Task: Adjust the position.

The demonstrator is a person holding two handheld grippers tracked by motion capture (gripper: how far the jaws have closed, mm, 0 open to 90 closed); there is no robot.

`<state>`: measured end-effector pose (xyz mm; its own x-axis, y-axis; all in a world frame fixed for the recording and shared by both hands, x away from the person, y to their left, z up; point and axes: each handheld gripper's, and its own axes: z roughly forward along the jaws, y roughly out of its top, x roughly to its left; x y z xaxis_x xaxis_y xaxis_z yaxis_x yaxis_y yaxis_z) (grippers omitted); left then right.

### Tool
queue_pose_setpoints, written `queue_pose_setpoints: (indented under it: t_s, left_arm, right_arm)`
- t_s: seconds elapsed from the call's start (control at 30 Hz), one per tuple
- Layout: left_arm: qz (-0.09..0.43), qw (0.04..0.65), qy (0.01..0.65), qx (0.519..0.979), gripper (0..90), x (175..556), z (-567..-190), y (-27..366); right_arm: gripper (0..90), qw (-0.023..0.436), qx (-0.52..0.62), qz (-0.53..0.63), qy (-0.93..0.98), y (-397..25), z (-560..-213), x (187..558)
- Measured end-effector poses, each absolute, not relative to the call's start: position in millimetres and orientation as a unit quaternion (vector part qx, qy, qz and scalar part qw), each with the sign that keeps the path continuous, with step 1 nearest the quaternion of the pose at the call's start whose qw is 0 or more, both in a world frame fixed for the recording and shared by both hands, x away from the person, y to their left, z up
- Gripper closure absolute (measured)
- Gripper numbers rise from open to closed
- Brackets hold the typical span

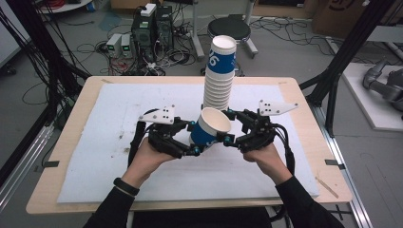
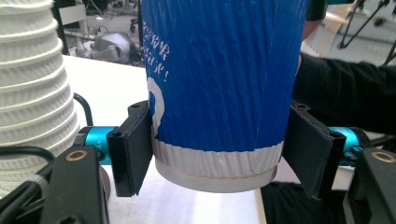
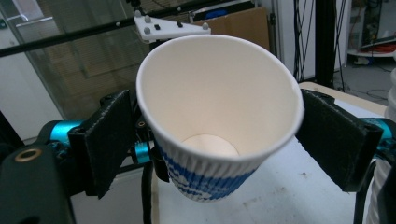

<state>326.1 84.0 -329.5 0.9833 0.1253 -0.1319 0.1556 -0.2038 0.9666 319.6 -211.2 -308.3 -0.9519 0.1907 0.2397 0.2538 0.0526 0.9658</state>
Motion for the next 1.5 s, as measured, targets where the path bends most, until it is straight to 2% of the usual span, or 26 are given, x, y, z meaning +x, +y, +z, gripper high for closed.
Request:
queue_pose_setpoints:
  t_s: [0.33, 0.43, 0.47, 0.6, 0.97, 1.4, 1.5]
  left_arm:
    - [-0.017, 0.637, 0.080, 0.766, 30.1, 323.5, -330.3, 79.3]
    - [-0.020, 0.637, 0.080, 0.766, 30.1, 322.9, -331.4, 75.9]
    - [-0.021, 0.638, 0.079, 0.766, 30.2, 323.0, -331.9, 75.7]
    - [-0.019, 0.627, 0.075, 0.775, 29.9, 322.1, -331.8, 75.2]
    - [-0.018, 0.594, 0.085, 0.800, 22.0, 318.4, -326.9, 68.6]
    - [-0.027, 0.595, 0.085, 0.798, 26.3, 318.9, -329.0, 65.5]
    - [-0.031, 0.600, 0.081, 0.795, 26.3, 319.3, -328.7, 66.4]
  right_arm:
    - [14.3, 0.049, -0.158, -0.681, -0.713, -203.3, -314.8, 320.7]
    - [17.6, 0.054, -0.157, -0.682, -0.712, -203.5, -315.0, 321.3]
    - [22.3, 0.059, -0.149, -0.684, -0.712, -203.8, -314.8, 321.5]
    - [24.5, 0.044, -0.136, -0.676, -0.723, -203.8, -313.7, 320.1]
    - [25.3, 0.022, -0.119, -0.617, -0.778, -192.7, -310.3, 317.5]
    - [25.1, 0.031, -0.117, -0.599, -0.791, -185.3, -311.7, 315.8]
    - [21.6, 0.033, -0.117, -0.605, -0.787, -184.8, -311.9, 315.8]
